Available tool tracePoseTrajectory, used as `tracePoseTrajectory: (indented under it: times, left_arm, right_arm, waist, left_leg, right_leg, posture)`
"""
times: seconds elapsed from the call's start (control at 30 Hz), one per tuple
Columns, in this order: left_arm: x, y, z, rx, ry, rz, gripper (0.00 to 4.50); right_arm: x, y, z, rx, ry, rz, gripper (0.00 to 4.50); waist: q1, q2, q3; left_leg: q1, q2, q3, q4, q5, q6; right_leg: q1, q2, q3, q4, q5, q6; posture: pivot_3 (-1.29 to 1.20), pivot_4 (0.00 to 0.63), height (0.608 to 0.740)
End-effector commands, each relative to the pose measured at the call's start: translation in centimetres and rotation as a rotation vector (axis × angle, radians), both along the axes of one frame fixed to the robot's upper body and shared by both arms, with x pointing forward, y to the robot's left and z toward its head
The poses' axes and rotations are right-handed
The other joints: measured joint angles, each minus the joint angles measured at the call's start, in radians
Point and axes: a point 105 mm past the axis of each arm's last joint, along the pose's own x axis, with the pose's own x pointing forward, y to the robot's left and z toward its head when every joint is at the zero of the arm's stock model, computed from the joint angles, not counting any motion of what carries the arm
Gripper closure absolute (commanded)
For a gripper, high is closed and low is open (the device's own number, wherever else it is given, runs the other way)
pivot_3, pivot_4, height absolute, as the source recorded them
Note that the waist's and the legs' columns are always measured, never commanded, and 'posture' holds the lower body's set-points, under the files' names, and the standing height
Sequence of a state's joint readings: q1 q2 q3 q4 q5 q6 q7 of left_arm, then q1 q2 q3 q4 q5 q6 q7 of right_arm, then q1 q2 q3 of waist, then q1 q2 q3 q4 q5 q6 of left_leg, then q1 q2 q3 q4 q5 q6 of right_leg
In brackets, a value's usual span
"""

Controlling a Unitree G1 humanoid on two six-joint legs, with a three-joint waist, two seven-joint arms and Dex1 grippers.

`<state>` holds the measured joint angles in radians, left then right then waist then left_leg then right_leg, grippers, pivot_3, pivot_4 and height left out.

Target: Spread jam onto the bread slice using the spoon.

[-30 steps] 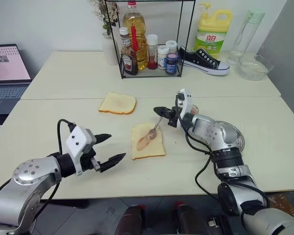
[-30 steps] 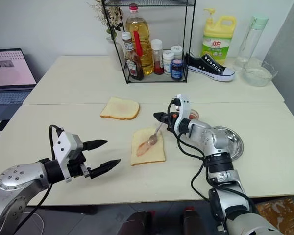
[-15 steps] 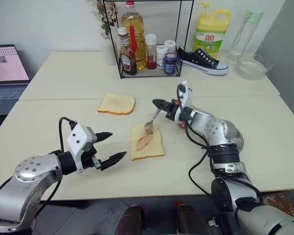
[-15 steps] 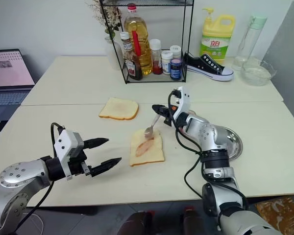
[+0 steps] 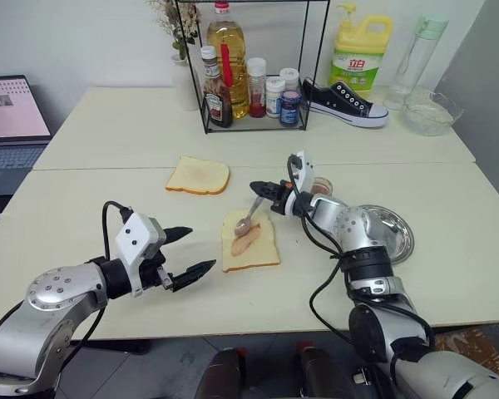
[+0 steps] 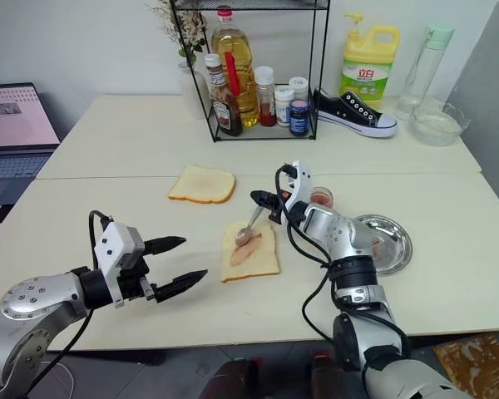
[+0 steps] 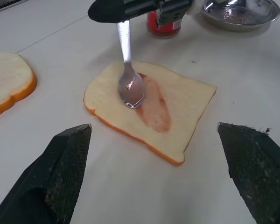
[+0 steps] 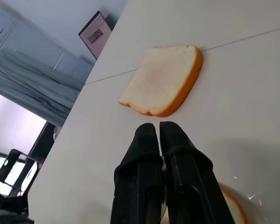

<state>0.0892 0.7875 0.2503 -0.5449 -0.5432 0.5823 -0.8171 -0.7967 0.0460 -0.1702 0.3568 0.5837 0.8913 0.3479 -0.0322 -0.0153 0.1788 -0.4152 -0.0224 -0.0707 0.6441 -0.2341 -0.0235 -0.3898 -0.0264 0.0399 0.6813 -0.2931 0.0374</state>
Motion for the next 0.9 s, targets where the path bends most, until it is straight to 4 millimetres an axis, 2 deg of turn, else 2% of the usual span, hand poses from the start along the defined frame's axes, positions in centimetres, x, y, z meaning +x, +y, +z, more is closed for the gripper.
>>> tracePoseTrajectory:
  times: [0.03, 0.17, 0.6, 0.9]
  left_arm:
    - [-0.2, -0.1, 0.7, 0.016, -0.030, -0.012, 0.00]
    - [-0.1, -0.1, 0.6, 0.018, -0.030, -0.014, 0.00]
    - [0.1, -0.1, 0.6, 0.023, -0.029, -0.018, 0.00]
    - [0.3, -0.1, 0.8, 0.025, -0.038, -0.020, 0.00]
  right_arm:
    - [-1.1, 0.3, 1.1, 0.009, -0.043, 0.053, 4.49]
    - [-1.9, -0.5, 0.6, -0.032, -0.043, 0.083, 4.49]
    - [-2.7, -2.8, 1.6, -0.105, -0.090, 0.128, 4.49]
    - [0.0, -2.5, 4.2, -0.021, -0.148, 0.011, 4.49]
  waist:
    - [0.000, 0.000, 0.000]
    - [0.000, 0.000, 0.000]
    - [0.000, 0.000, 0.000]
    - [-0.001, 0.000, 0.000]
  left_leg:
    - [0.000, 0.000, 0.000, 0.000, 0.000, 0.000]
    - [0.000, 0.000, 0.000, 0.000, 0.000, 0.000]
    - [0.000, 0.000, 0.000, 0.000, 0.000, 0.000]
    - [0.000, 0.000, 0.000, 0.000, 0.000, 0.000]
  right_leg:
    - [0.000, 0.000, 0.000, 0.000, 0.000, 0.000]
    - [0.000, 0.000, 0.000, 0.000, 0.000, 0.000]
    - [0.000, 0.000, 0.000, 0.000, 0.000, 0.000]
    - [0.000, 0.000, 0.000, 0.000, 0.000, 0.000]
  posture:
    - [0.00, 0.150, 0.740]
    - [0.00, 0.150, 0.740]
    - [0.00, 0.150, 0.740]
    - [0.00, 0.150, 0.740]
